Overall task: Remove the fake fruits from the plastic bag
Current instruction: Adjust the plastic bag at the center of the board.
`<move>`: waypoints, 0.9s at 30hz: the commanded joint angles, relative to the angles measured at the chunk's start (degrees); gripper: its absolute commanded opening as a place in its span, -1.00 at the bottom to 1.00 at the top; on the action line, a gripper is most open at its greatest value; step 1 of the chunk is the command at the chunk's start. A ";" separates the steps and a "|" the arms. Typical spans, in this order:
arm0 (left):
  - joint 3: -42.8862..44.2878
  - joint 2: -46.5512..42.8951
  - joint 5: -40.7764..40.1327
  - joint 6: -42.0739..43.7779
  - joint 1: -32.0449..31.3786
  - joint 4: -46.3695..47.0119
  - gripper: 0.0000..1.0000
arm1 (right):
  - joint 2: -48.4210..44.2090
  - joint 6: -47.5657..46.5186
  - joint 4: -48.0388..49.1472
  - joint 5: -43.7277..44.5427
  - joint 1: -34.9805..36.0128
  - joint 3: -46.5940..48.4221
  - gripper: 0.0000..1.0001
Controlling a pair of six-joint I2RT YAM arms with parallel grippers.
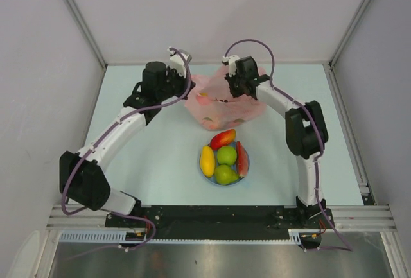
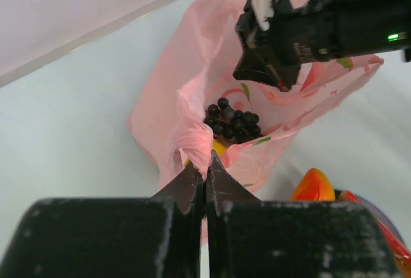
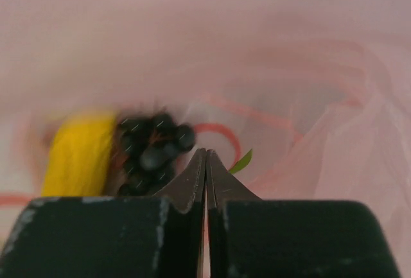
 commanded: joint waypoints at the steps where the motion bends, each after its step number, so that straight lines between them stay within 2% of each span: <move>1: 7.05 1.58 -0.35 6.78 -0.03 1.68 -0.99 | 6.72 1.54 6.27 11.01 -3.47 9.55 -1.00; 5: 14.51 3.78 0.16 8.64 0.06 3.18 -0.99 | 10.42 -4.28 15.25 25.67 -5.50 14.66 -1.00; 8: 18.73 5.10 1.84 9.79 0.06 4.76 -0.99 | 9.19 -8.31 21.05 29.29 -6.73 16.34 -1.00; 12: 18.50 2.39 2.89 8.56 -0.64 6.79 -1.00 | 1.57 -12.99 24.93 30.27 -6.47 12.58 -1.00; 14: 15.26 0.63 4.82 8.82 -1.08 9.33 -0.99 | -1.87 -14.22 26.34 30.54 -5.69 8.46 -1.00; 19: 4.28 -6.30 10.89 9.43 -2.22 4.51 -0.99 | -13.81 -18.45 29.69 31.86 -2.96 -15.27 -1.00; 21: -3.63 -9.39 11.59 8.82 -2.14 3.89 -0.99 | -17.25 -16.09 25.32 30.46 -2.78 -20.11 -1.00; 23: -9.77 -13.59 11.95 8.82 -2.31 3.54 -0.99 | -20.86 -13.45 20.57 25.03 -2.87 -23.73 -1.00; 24: -11.03 -14.49 11.86 8.82 -2.57 2.66 -0.99 | -21.57 -12.48 14.89 22.22 -2.87 -24.17 -1.00; 25: -11.82 -15.37 11.25 8.56 -2.66 2.05 -0.99 | -22.36 -10.82 13.01 16.88 -2.69 -24.52 -1.00; 27: -12.89 -16.52 11.33 7.59 -2.75 0.82 -0.99 | -23.77 -9.93 9.84 12.98 -1.90 -24.61 -1.00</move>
